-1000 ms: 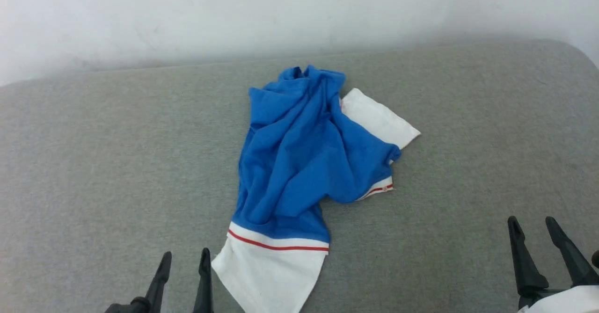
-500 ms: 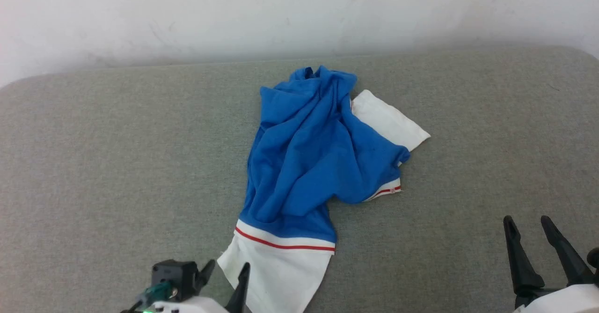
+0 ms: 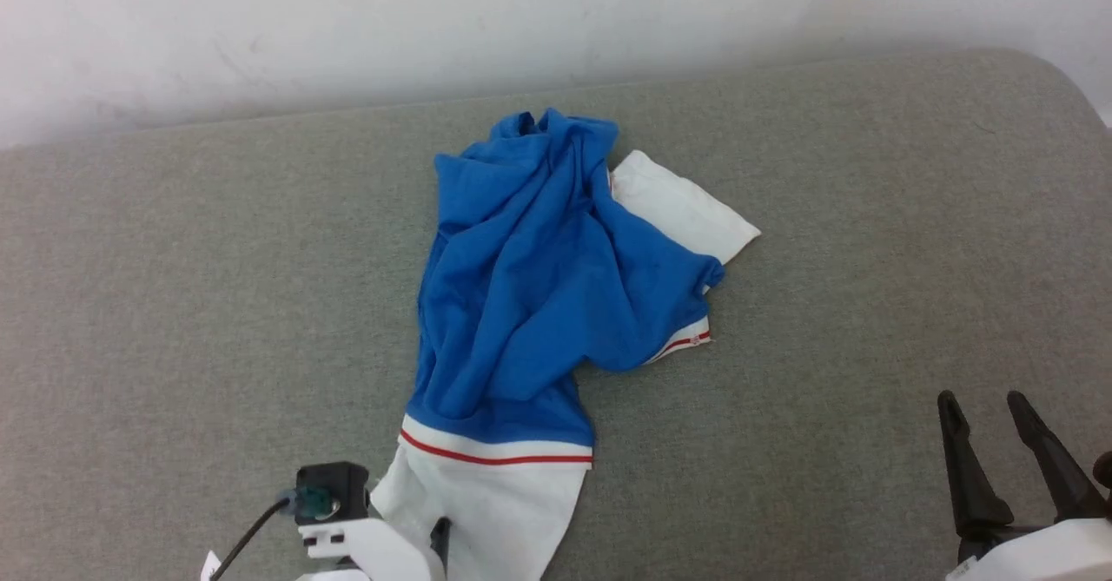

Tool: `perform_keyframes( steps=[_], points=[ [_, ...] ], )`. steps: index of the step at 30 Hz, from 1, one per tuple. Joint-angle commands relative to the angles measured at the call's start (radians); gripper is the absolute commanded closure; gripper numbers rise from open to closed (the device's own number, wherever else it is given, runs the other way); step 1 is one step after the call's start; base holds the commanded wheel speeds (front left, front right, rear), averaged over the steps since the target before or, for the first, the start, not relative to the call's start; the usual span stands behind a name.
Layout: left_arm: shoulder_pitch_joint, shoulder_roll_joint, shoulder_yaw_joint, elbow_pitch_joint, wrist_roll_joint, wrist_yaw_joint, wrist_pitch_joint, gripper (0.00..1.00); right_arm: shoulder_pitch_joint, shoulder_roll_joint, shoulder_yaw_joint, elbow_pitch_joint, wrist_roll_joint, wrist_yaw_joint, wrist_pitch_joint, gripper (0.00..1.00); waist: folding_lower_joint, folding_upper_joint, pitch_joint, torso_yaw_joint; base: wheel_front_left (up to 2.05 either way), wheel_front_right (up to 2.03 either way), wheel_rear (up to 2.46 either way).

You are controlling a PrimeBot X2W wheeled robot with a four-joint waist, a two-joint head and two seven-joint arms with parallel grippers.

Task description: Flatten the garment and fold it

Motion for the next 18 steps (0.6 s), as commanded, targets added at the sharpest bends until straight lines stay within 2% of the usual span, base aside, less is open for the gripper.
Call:
perform_keyframes(
  steps=[1, 2, 3, 4, 5, 11, 18],
  points=[
    [-0.016, -0.014, -0.003, 0.016, -0.014, -0.001, 0.007, 0.00, -0.014, 0.002, 0.000, 0.001, 0.005, -0.001, -0.001, 0.00, 0.0000, -0.0001, 0.006, -0.007, 0.00, 0.00, 0.00],
    [-0.020, -0.022, -0.006, 0.029, -0.024, -0.007, 0.007, 0.00, -0.015, 0.002, 0.000, 0.001, 0.005, -0.001, 0.000, 0.00, 0.0000, -0.0001, 0.007, -0.009, 0.00, 0.00, 0.00],
    [-0.023, -0.033, -0.009, 0.041, -0.036, -0.014, 0.007, 0.05, -0.015, 0.002, 0.000, 0.001, 0.004, -0.001, 0.000, 0.00, 0.0000, -0.0001, 0.008, -0.011, 0.00, 0.00, 0.00],
    [-0.027, -0.042, -0.011, 0.051, -0.046, -0.021, 0.004, 0.57, -0.015, 0.002, 0.000, 0.001, 0.004, -0.001, 0.001, 0.00, 0.0000, -0.0001, 0.009, -0.012, 0.00, 0.00, 0.00],
    [-0.031, -0.048, -0.015, 0.060, -0.052, -0.031, -0.002, 1.00, -0.015, 0.002, 0.000, 0.001, 0.004, -0.001, 0.002, 0.00, 0.0000, -0.0001, 0.008, -0.013, 0.00, 0.00, 0.00],
    [-0.047, -0.071, 0.001, 0.052, -0.071, -0.061, -0.082, 1.00, -0.012, 0.002, -0.015, 0.000, 0.002, -0.001, 0.007, 0.00, 0.0000, -0.0001, 0.000, 0.000, 0.00, 0.00, 0.00],
    [-0.004, -0.103, 0.122, -0.106, -0.134, -0.039, -0.217, 1.00, -0.004, 0.002, -0.012, 0.001, 0.002, -0.001, 0.011, 0.00, 0.0000, -0.0001, -0.018, 0.038, 0.00, 0.00, 0.00]
  ],
)
